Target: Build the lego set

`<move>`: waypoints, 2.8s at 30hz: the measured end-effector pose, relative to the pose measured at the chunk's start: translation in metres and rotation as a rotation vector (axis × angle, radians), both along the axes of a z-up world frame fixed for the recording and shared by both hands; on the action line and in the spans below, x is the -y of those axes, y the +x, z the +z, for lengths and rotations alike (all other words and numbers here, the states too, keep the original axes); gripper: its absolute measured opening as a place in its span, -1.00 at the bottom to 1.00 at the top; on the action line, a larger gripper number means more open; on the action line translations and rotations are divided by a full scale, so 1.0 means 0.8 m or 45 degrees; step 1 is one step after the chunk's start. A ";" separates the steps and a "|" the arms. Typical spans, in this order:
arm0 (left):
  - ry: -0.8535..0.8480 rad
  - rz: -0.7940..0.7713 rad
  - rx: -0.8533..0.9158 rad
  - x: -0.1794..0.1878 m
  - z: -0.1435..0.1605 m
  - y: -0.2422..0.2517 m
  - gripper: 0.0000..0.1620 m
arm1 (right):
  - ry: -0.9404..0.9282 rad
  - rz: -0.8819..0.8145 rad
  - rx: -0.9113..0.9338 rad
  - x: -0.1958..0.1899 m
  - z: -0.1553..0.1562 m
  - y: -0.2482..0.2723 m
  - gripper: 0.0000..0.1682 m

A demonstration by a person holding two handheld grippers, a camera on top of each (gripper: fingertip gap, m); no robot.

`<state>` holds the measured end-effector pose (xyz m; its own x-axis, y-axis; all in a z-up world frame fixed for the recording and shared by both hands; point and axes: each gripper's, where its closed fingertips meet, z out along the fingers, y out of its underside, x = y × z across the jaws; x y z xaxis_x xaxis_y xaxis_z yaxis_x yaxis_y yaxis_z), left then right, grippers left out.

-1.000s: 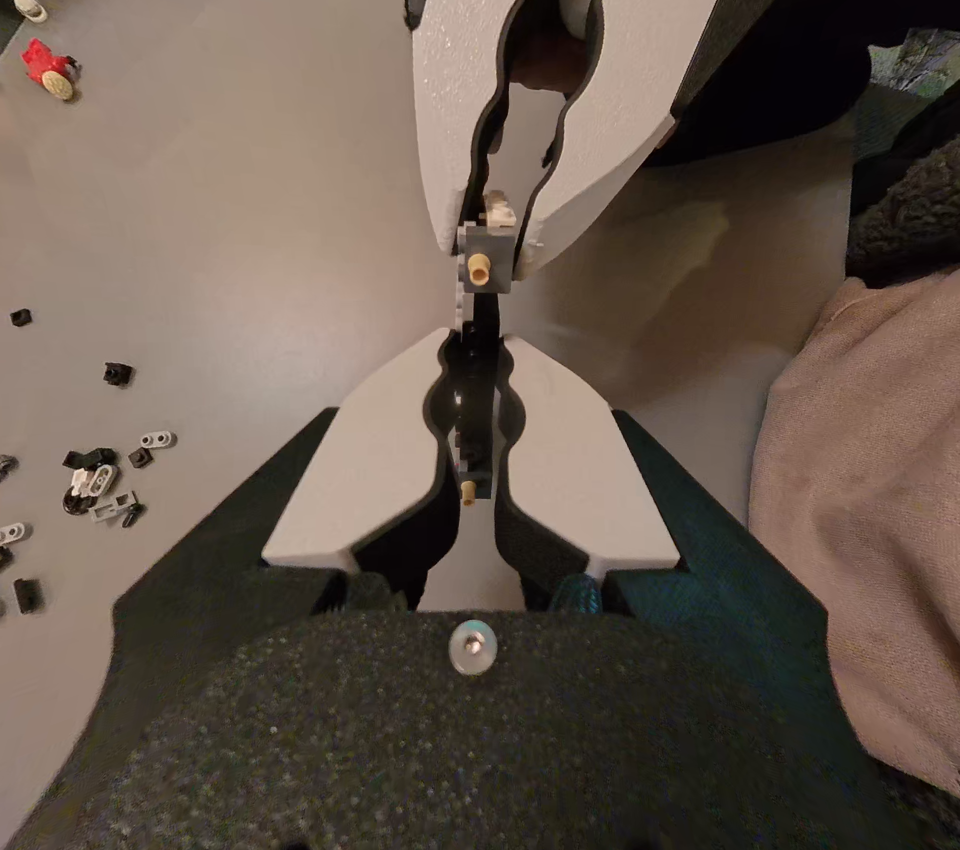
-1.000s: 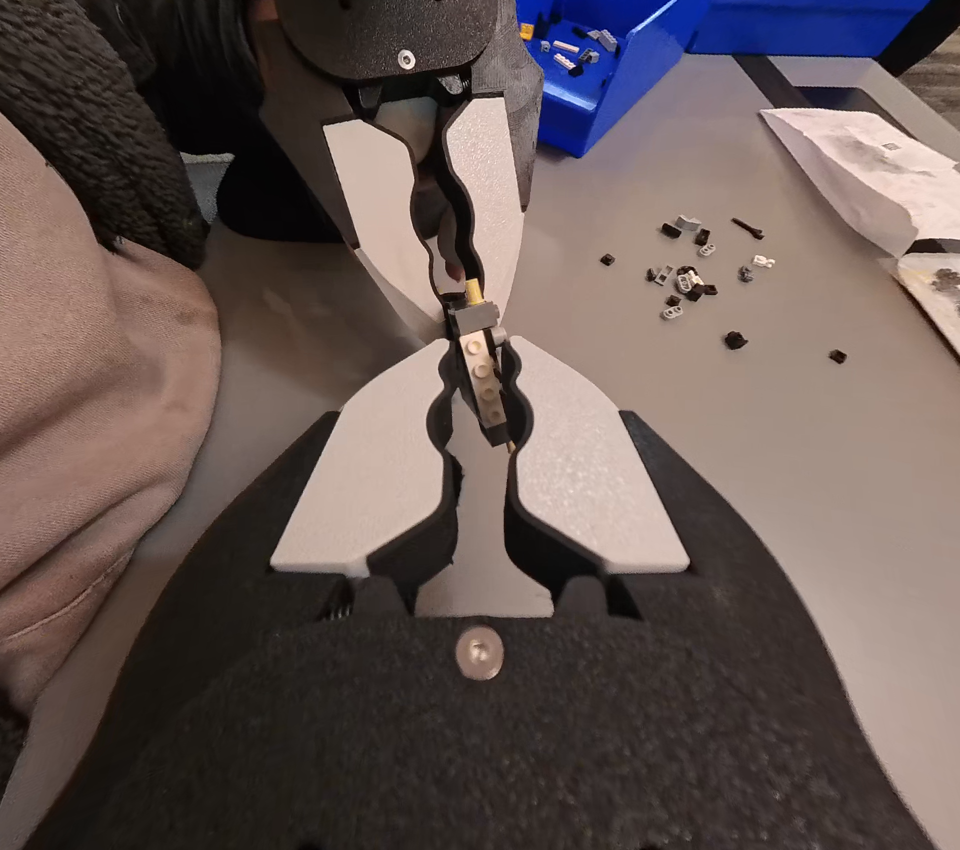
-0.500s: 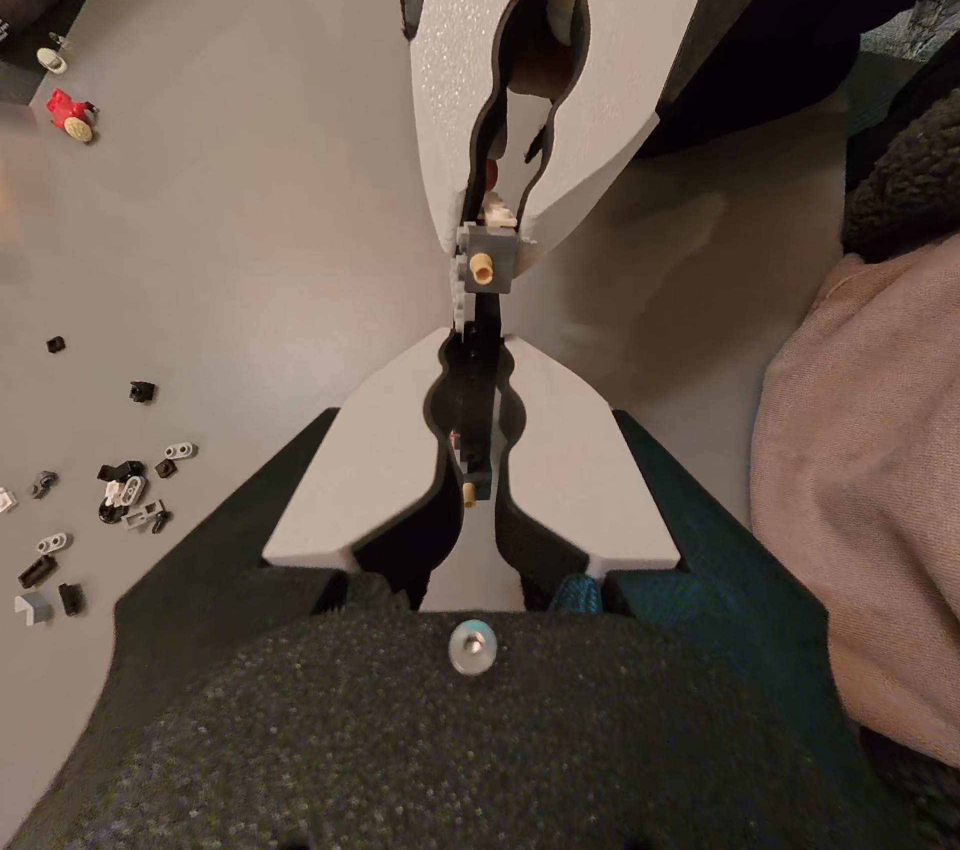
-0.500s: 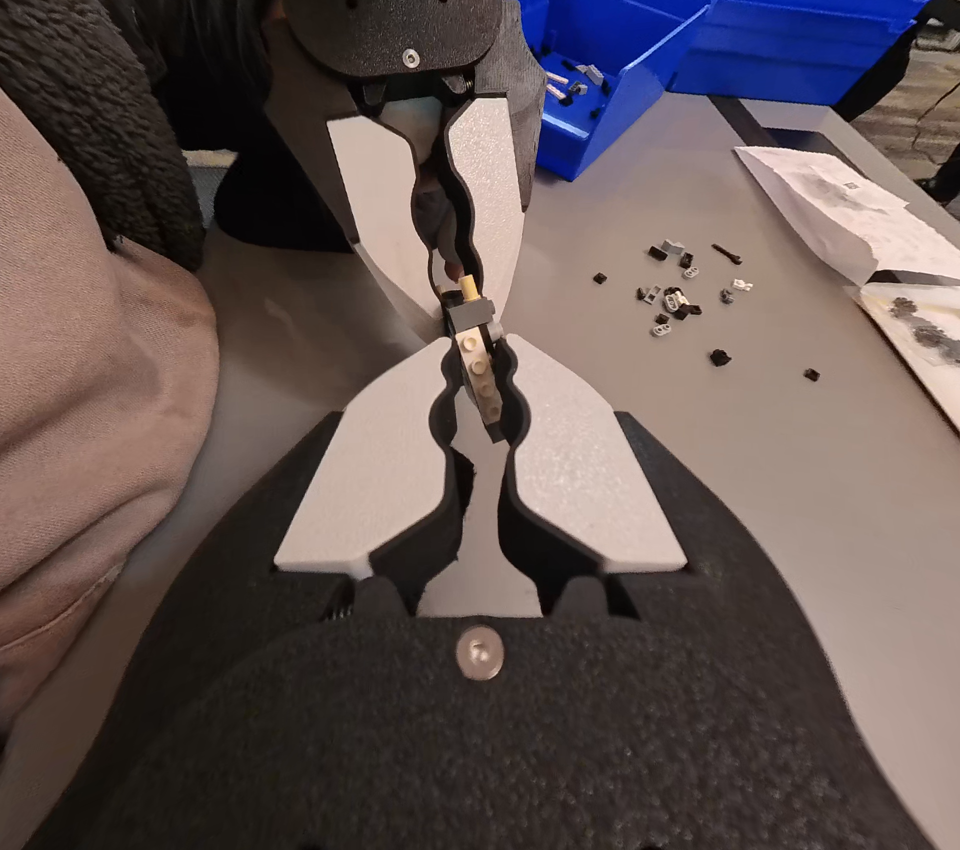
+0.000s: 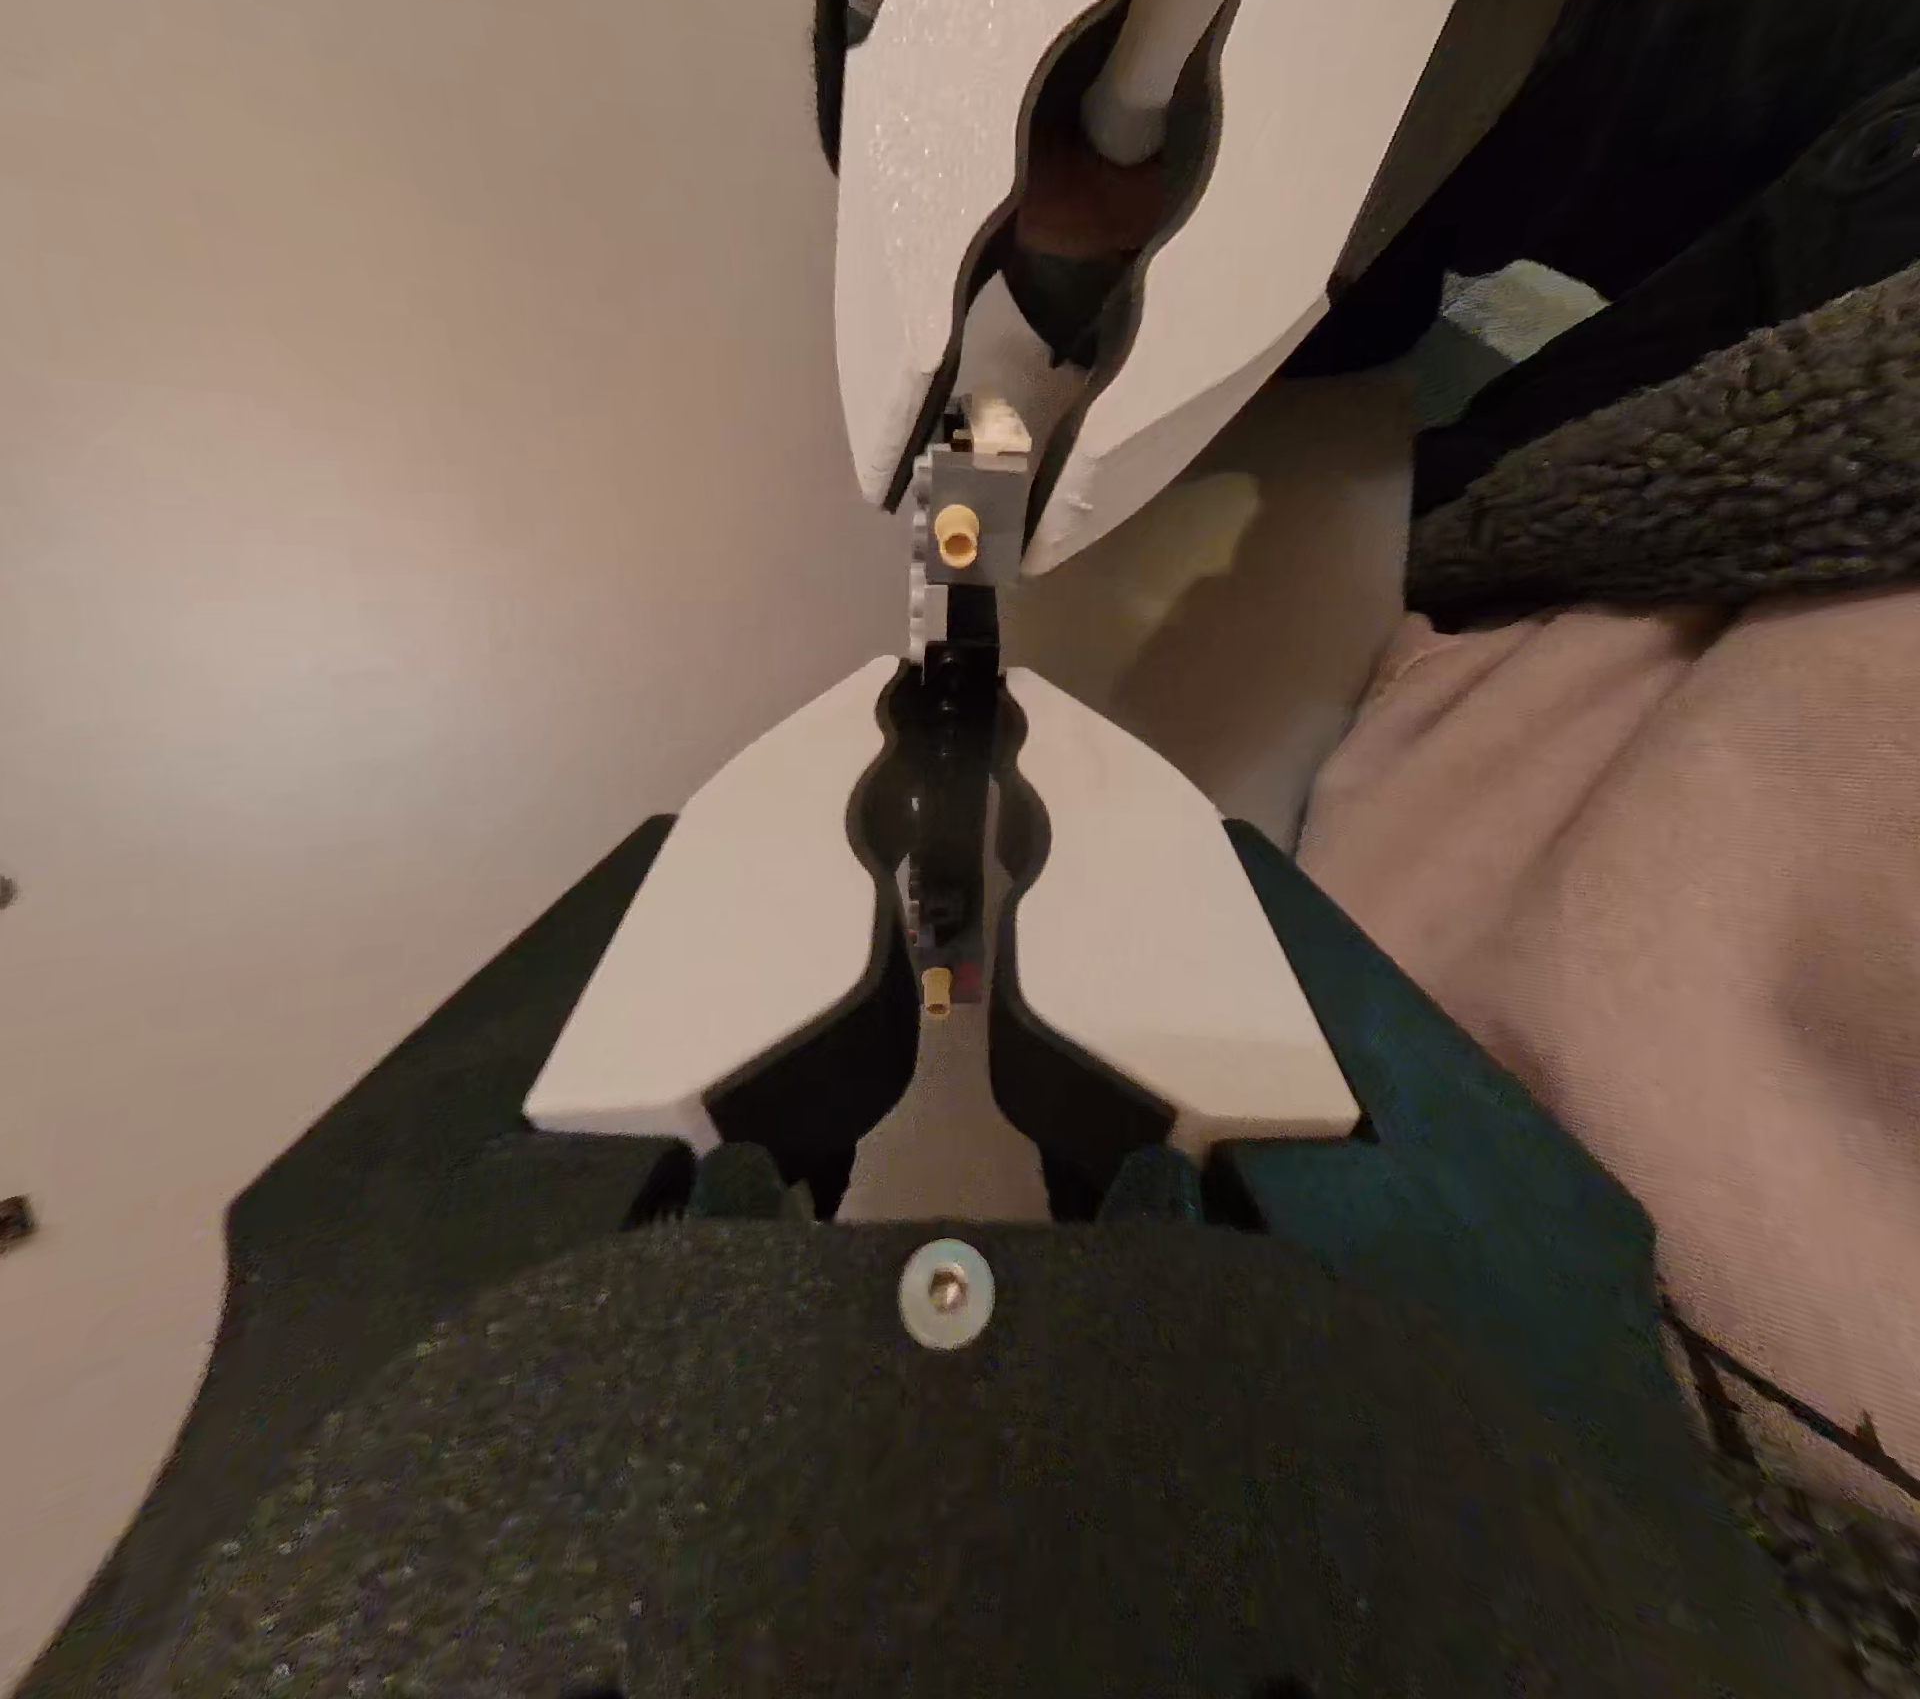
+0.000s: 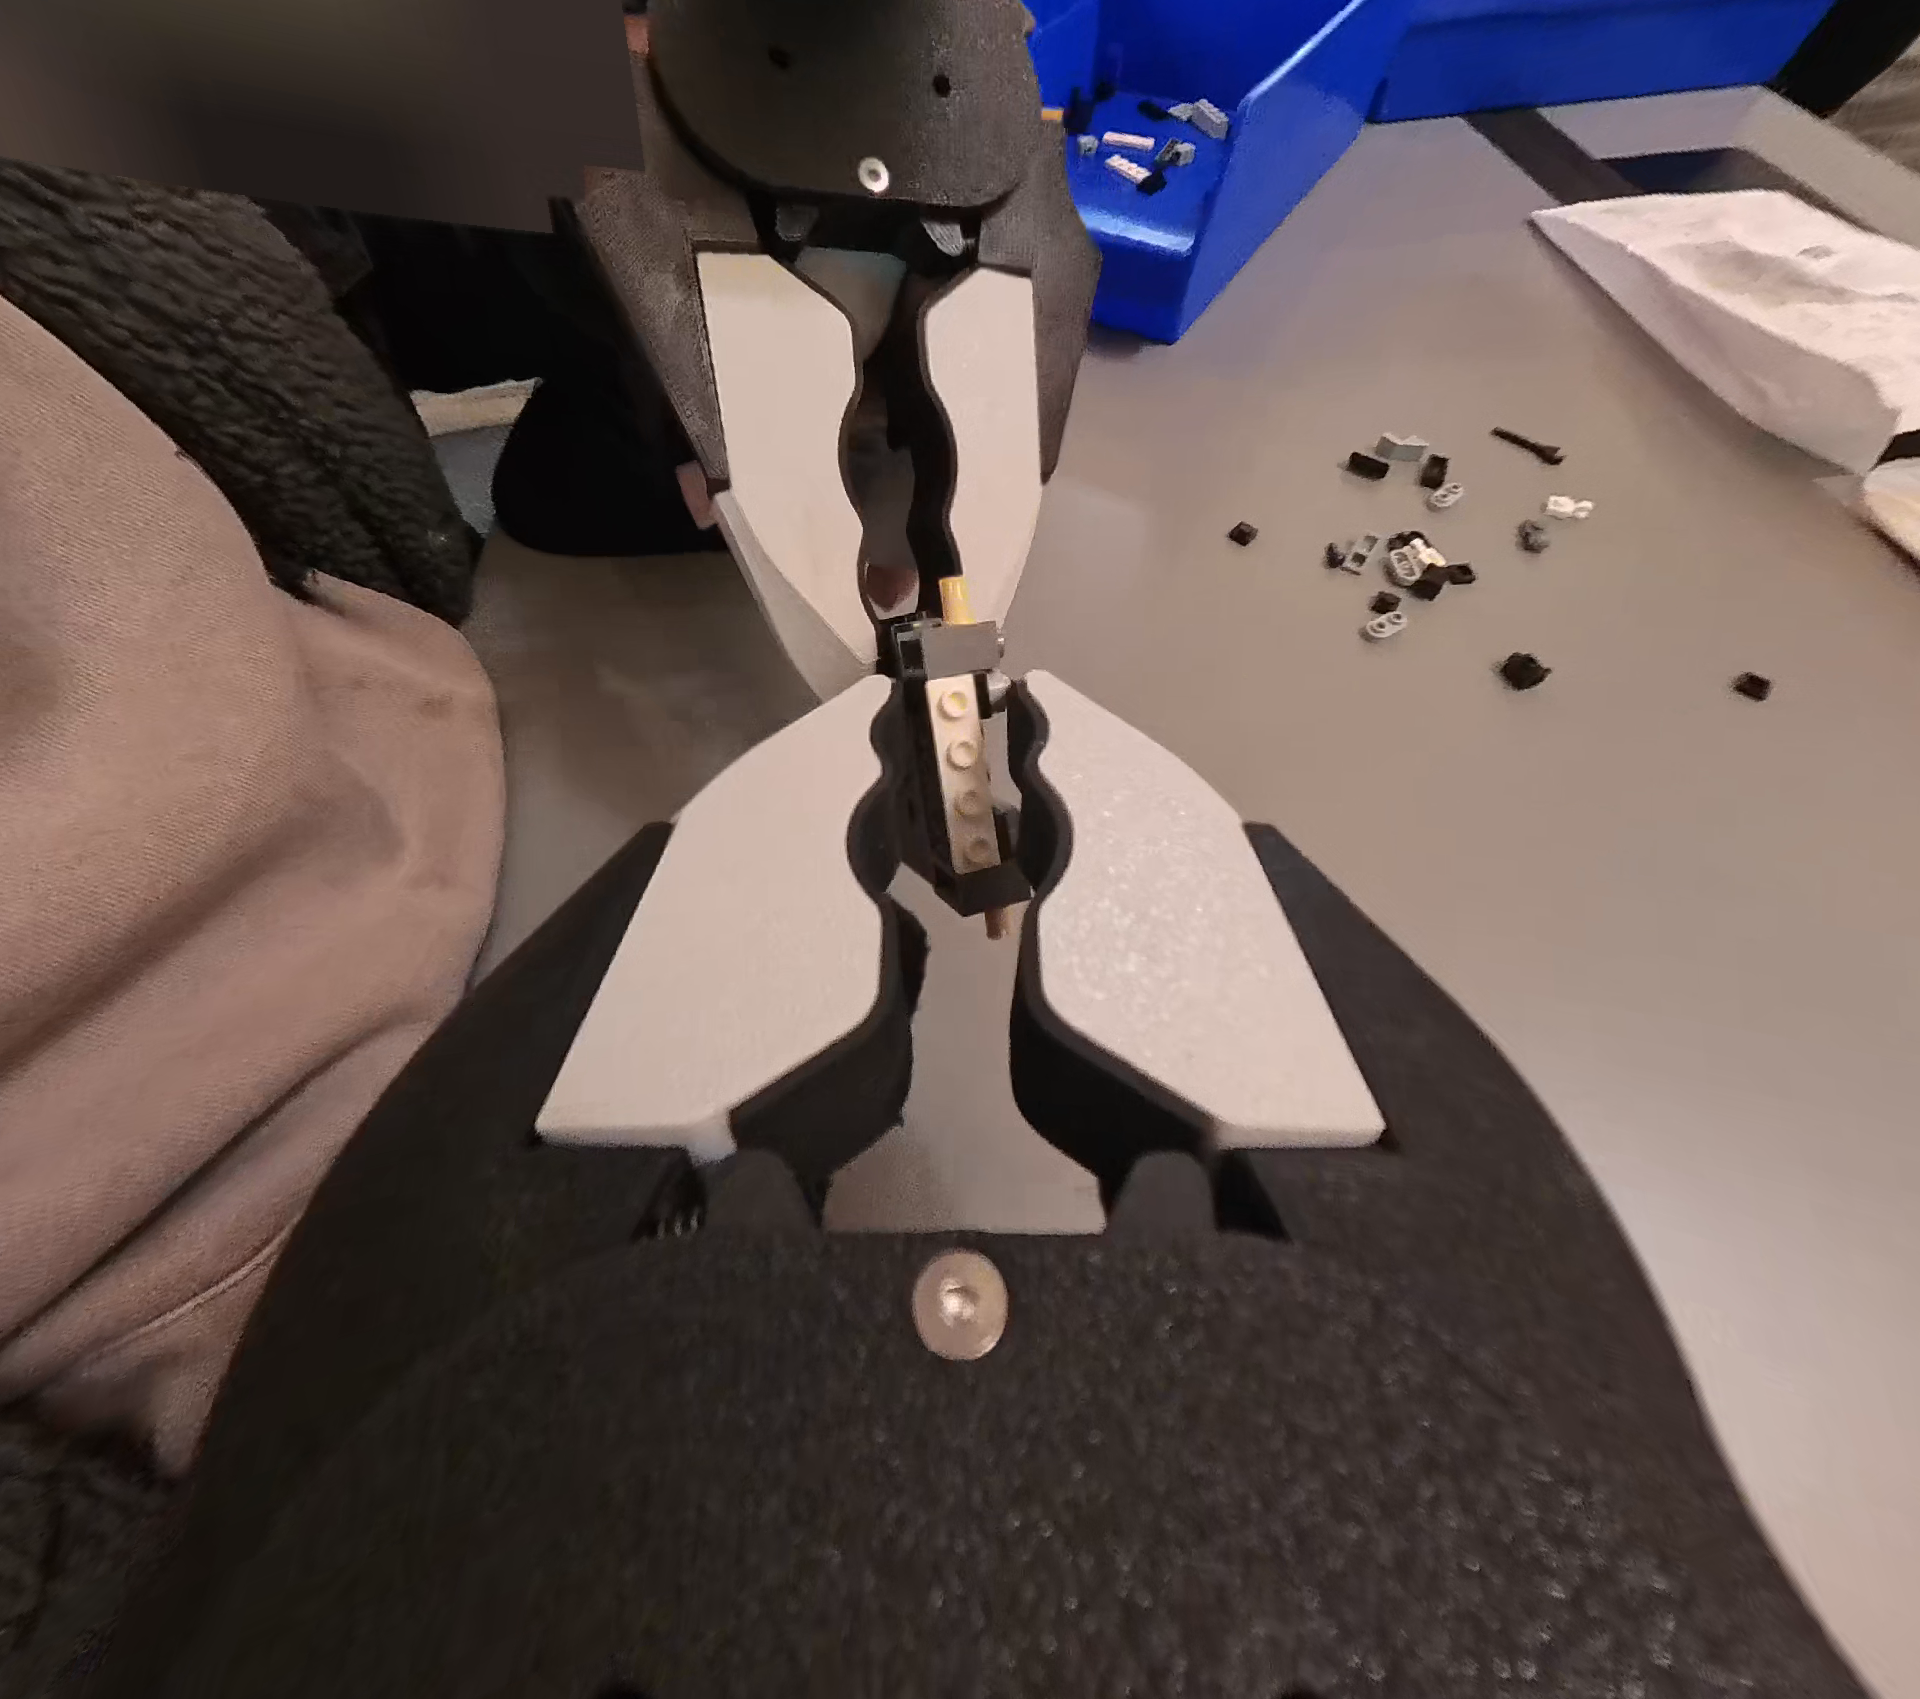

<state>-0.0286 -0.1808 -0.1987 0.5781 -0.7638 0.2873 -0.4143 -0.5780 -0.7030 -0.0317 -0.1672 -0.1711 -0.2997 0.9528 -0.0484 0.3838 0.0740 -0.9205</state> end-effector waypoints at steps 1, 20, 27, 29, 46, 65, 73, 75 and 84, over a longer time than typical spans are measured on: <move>-0.023 -0.002 0.027 0.001 -0.001 0.000 -0.86 | -0.011 0.001 0.014 0.000 -0.002 -0.001 -0.80; -0.213 -0.061 0.376 0.013 -0.005 0.005 -0.85 | -0.153 0.036 0.160 0.004 -0.017 0.015 -0.85; -0.018 -0.180 0.195 0.027 0.003 0.014 -0.85 | -0.130 0.197 0.084 0.027 -0.008 0.028 -0.89; 0.056 -0.216 0.116 0.031 0.008 0.016 -0.85 | -0.099 0.234 0.060 0.032 -0.003 0.031 -0.89; 0.385 -0.249 -0.255 0.024 0.003 0.012 -0.85 | 0.133 0.194 -0.003 0.047 0.005 0.019 -0.82; 0.884 -0.252 0.276 0.035 0.038 0.015 -0.85 | 0.345 0.160 -0.269 0.058 0.039 0.038 -0.70; 0.931 -0.352 0.366 0.050 0.043 0.025 -0.85 | 0.332 0.280 -0.357 0.082 0.049 0.037 -0.83; 0.928 -0.366 0.374 0.052 0.043 0.025 -0.85 | 0.333 0.291 -0.342 0.083 0.049 0.036 -0.83; 0.957 -0.349 0.338 0.049 0.043 0.021 -0.85 | 0.304 0.220 -0.370 0.080 0.049 0.032 -0.83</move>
<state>-0.0115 -0.2198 -0.1642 0.3290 -0.9096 -0.2535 -0.2384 0.1797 -0.9544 -0.0058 -0.2308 -0.1317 -0.4251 0.8613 0.2784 0.0738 0.3395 -0.9377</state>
